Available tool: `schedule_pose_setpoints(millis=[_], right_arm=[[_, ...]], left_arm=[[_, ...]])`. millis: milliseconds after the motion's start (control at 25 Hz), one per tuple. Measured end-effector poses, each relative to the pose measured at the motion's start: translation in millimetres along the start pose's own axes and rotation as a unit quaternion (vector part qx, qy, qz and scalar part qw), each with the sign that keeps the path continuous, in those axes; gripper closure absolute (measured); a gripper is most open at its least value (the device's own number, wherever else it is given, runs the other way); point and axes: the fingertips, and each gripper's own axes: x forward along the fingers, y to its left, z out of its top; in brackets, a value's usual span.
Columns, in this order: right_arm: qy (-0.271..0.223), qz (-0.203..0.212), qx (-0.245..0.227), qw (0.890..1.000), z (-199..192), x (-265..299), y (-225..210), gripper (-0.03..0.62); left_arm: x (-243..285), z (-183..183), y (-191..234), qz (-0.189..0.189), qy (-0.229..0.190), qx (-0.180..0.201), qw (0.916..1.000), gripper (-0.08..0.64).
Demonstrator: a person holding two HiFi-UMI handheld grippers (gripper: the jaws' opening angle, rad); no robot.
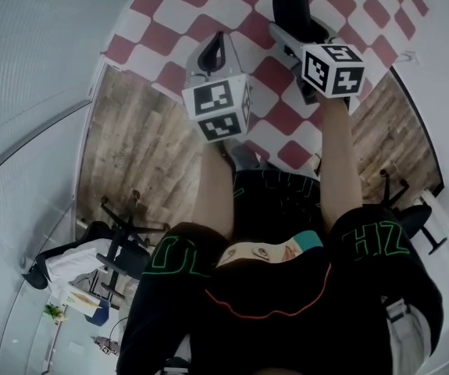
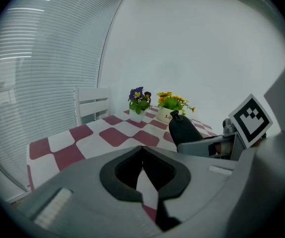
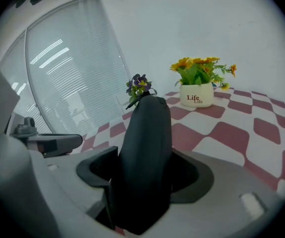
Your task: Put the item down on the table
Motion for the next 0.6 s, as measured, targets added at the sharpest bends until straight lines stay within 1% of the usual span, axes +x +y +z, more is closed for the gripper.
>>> schedule_pose_setpoints(millis=[280, 440, 600], right_arm=[[0.036, -0.018, -0.01, 0.999, -5, 22, -2, 0.268], [0.05, -0.031, -0.024, 0.998, -7, 29, -1, 0.267], [0.061, -0.044, -0.045, 0.996, -8, 36, 0, 0.267]], left_arm=[[8, 2, 17, 0.005, 0.003, -0.006, 1.0, 0.552], [12, 2, 30, 0.014, 0.008, -0.01, 0.9998, 0.552], [18, 6, 29, 0.01, 0.008, -0.007, 0.9999, 0.552]])
